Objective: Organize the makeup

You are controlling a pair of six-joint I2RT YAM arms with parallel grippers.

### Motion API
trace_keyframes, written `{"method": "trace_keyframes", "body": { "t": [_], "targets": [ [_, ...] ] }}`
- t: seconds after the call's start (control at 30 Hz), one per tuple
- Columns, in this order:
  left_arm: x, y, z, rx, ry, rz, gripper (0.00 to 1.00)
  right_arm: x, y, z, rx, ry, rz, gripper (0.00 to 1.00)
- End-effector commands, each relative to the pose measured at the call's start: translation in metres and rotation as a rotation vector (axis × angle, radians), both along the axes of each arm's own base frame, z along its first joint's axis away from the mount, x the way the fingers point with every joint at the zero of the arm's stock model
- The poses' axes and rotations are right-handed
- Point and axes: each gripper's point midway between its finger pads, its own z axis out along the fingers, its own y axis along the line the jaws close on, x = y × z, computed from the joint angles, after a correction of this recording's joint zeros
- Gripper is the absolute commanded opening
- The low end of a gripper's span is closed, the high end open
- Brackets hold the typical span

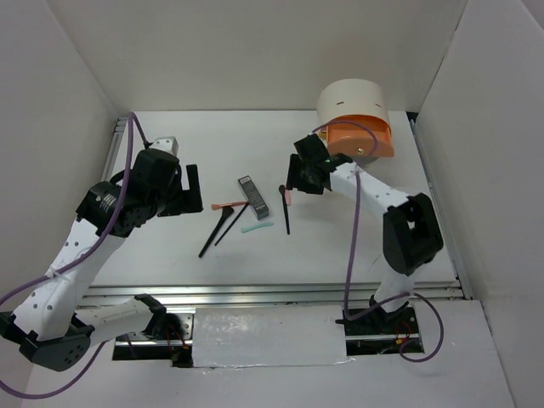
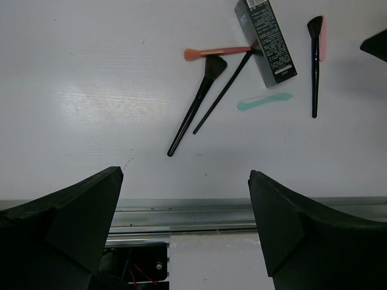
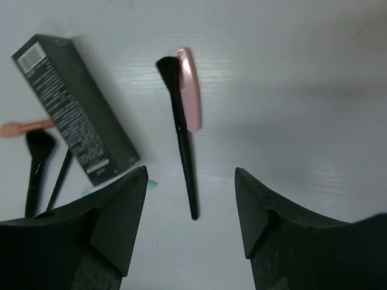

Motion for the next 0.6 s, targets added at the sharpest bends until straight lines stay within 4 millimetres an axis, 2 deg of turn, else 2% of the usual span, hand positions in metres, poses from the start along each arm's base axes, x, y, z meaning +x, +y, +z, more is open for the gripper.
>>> {"method": "trace_keyframes", "body": {
  "t": [0.0,0.03,0.1,0.2,0.43,0.57],
  "targets": [
    [-0.002,-0.007,0.001,-0.015,0.005,-0.047,0.99,0.033,-0.008,0.013,-0.124,-0.050,-0.060,0.67],
    [-0.002,-0.007,0.001,-0.013,0.004,-0.048,0.99,0.037,-0.007,-0.003,-0.152,-0.021,-0.051,0.67],
    [-0.006,-0.003,-0.001,0.001,0.011,-0.051,0.99,0.045,-0.004,-0.004,-0.158,-0.022,-0.048,0.67],
    [-0.009,-0.001,-0.003,0.015,0.019,-0.056,0.99,0.051,0.000,-0.032,-0.192,0.037,-0.031,0.66],
    [-0.009,-0.002,-0.006,0.023,0.035,-0.073,0.99,0.056,0.008,-0.063,-0.206,0.099,-0.002,0.64],
    [-0.005,-0.005,-0.008,0.034,0.043,-0.084,0.99,0.055,0.006,-0.080,-0.230,0.137,0.000,0.63]
  ]
}}
